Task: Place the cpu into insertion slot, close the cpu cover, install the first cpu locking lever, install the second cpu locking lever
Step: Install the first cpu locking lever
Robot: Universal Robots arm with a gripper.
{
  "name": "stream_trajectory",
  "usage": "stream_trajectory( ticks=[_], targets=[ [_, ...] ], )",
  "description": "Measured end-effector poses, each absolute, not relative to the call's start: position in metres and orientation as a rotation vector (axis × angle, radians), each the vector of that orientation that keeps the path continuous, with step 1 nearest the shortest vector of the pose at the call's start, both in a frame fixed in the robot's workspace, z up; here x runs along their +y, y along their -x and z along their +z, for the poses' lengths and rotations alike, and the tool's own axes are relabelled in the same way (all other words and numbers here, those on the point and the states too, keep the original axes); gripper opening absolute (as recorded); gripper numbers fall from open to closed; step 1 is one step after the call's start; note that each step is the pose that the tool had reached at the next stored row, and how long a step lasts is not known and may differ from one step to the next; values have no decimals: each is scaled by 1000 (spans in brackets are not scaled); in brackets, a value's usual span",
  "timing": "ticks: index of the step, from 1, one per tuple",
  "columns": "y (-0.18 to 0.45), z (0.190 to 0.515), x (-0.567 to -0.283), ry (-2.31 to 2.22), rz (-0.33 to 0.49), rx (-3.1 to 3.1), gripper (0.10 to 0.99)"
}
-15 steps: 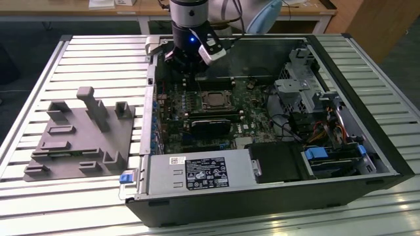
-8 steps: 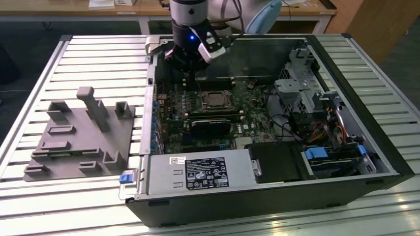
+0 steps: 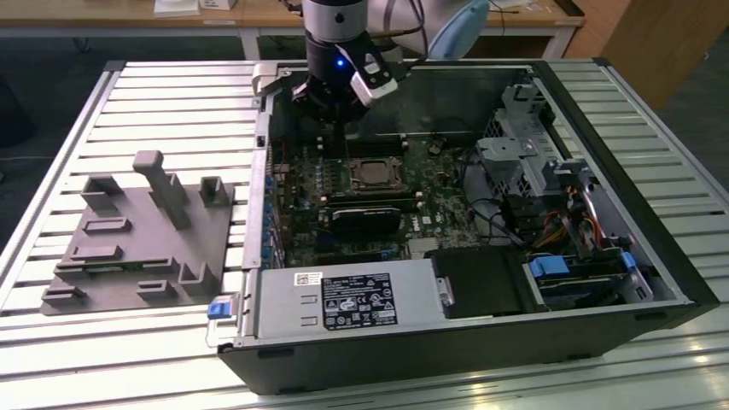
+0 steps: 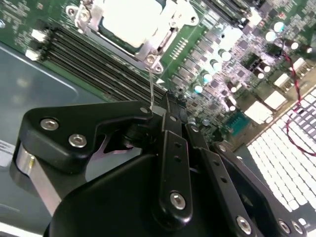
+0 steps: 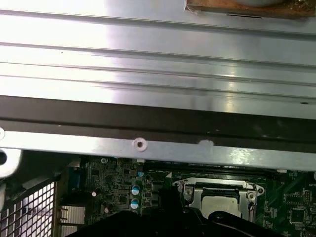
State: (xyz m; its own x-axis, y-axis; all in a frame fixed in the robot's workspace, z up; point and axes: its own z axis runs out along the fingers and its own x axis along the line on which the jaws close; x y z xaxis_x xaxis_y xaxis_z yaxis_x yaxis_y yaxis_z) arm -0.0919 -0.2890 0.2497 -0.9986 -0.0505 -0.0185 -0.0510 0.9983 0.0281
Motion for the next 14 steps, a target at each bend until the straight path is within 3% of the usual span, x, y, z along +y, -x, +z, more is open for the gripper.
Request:
stream_trajectory(
  ticks=[14],
  targets=[
    [65, 248, -288, 69, 44, 3123, 106]
  ],
)
